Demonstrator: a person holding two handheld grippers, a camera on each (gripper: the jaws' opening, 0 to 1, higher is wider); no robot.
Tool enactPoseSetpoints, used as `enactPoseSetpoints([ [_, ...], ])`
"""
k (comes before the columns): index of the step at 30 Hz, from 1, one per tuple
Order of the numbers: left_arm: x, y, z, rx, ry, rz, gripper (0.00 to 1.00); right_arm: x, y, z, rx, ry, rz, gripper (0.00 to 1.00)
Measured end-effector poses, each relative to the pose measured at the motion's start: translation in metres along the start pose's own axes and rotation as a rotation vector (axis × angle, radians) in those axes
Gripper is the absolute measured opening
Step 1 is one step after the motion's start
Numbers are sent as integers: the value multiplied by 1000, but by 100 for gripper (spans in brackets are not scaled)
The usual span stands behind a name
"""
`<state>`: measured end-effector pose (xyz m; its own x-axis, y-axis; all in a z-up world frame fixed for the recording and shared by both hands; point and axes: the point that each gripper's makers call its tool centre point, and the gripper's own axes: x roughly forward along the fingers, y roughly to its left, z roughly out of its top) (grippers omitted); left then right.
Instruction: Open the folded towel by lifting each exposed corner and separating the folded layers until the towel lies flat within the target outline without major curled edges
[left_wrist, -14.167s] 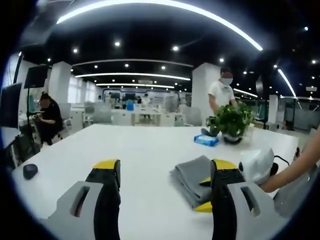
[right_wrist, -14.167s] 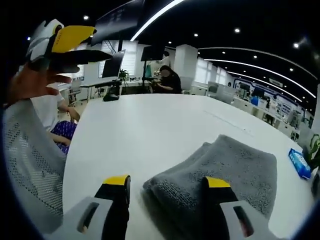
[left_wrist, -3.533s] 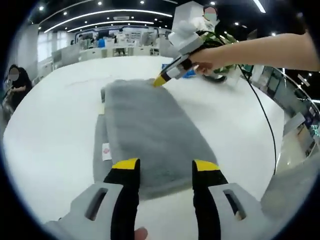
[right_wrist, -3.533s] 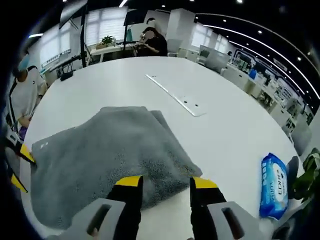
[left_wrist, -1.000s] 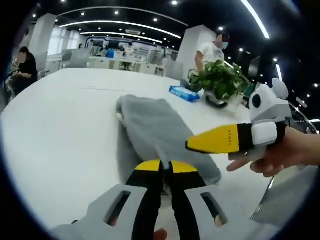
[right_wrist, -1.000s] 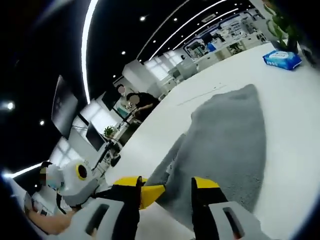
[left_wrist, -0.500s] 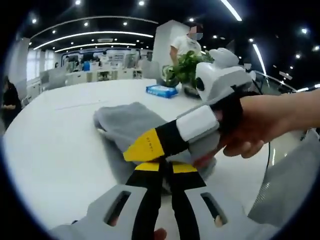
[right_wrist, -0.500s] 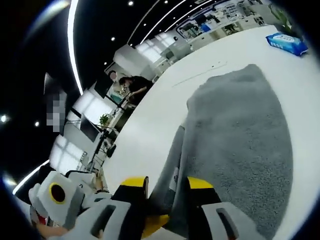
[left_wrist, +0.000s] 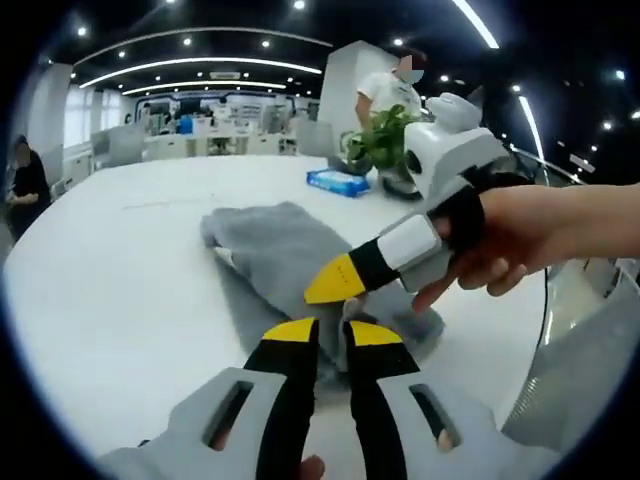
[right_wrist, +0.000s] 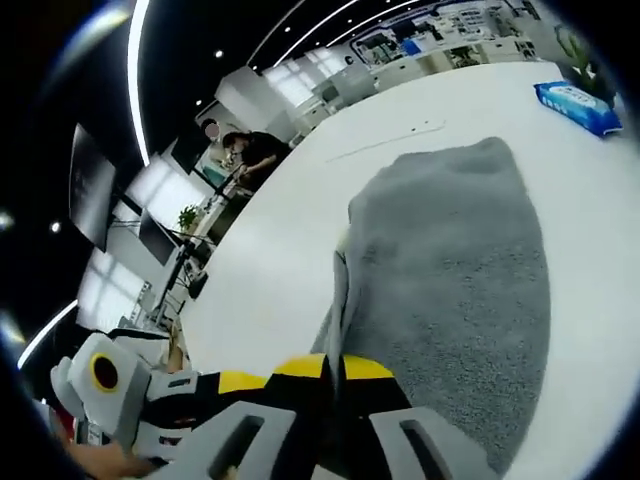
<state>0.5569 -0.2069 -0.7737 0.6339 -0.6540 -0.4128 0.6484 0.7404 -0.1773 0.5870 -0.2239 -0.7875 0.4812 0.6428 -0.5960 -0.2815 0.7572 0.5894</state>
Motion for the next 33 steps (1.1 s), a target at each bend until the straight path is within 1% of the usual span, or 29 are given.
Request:
enactPoseSetpoints([
  [9, 0, 4, 0, -41, -5, 13, 12, -15, -9, 8, -27, -14, -29, 0],
  [10, -1, 8, -4, -28, 12, 34, 11, -19, -12, 11, -31, -28, -41, 0],
  [11, -1, 10, -5, -27, 16, 40, 11, -22, -15, 13, -35, -36, -50, 0],
  [12, 0, 13, -5, -50, 17, 51, 11, -27, -17, 16, -37, -38, -53, 0],
  [14, 1, 13, -8, -62, 25, 48, 11, -36, -22, 21, -37, -54, -62, 0],
  [17, 4, 12, -14, -34, 49, 58, 12, -47, -29, 29, -33, -77, -80, 0],
  [19, 6, 13, -18, -31, 60, 62, 12, -55, -35, 32, -29, -90, -89, 0],
  [21, 8, 15, -24, -29, 84, 72, 12, -62, -40, 35, -34, -104, -106, 0],
  [23, 9, 16, -29, -25, 106, 76, 12, -70, -47, 37, -35, -117, -120, 0],
  [26, 9, 16, -31, -35, 115, 73, 12, -79, -53, 39, -21, -134, -132, 0],
  [33, 11, 17, -42, -35, 155, 73, 12, -102, -73, 42, 10, -175, -163, 0],
])
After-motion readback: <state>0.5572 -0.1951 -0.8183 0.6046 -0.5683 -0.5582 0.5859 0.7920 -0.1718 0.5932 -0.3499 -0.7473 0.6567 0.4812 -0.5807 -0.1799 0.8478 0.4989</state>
